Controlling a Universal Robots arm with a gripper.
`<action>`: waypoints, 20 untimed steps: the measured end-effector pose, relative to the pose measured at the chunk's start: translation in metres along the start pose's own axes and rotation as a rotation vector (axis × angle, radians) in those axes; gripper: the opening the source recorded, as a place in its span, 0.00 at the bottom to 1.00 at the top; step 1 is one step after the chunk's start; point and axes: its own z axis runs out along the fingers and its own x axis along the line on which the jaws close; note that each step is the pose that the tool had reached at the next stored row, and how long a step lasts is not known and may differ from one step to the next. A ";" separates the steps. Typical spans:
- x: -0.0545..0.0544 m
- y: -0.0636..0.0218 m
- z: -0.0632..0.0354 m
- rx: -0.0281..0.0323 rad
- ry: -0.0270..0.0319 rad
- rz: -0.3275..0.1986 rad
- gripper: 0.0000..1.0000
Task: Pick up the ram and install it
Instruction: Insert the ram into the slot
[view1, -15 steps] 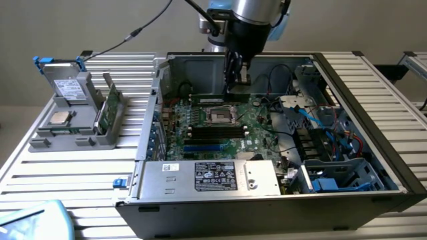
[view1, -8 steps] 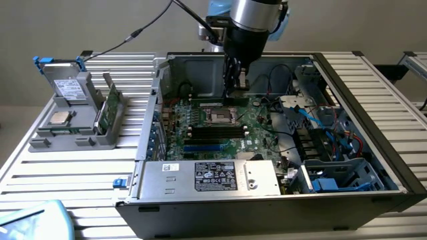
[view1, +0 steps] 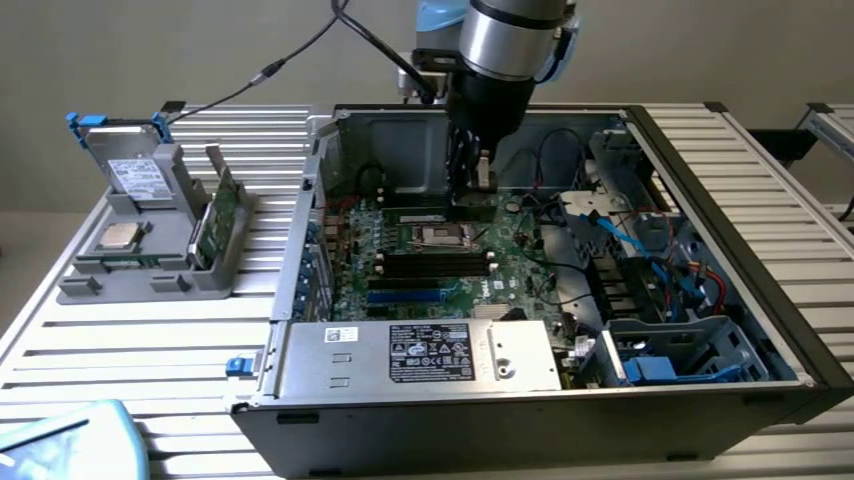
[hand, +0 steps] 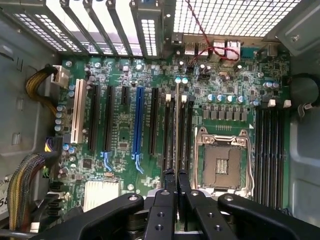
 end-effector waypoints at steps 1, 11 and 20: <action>0.000 -0.0004 0.0018 -0.0001 0.0000 0.001 0.13; 0.002 -0.0047 0.0196 -0.0002 -0.0010 0.007 0.13; 0.006 -0.0082 0.0354 -0.0003 -0.0029 0.020 0.13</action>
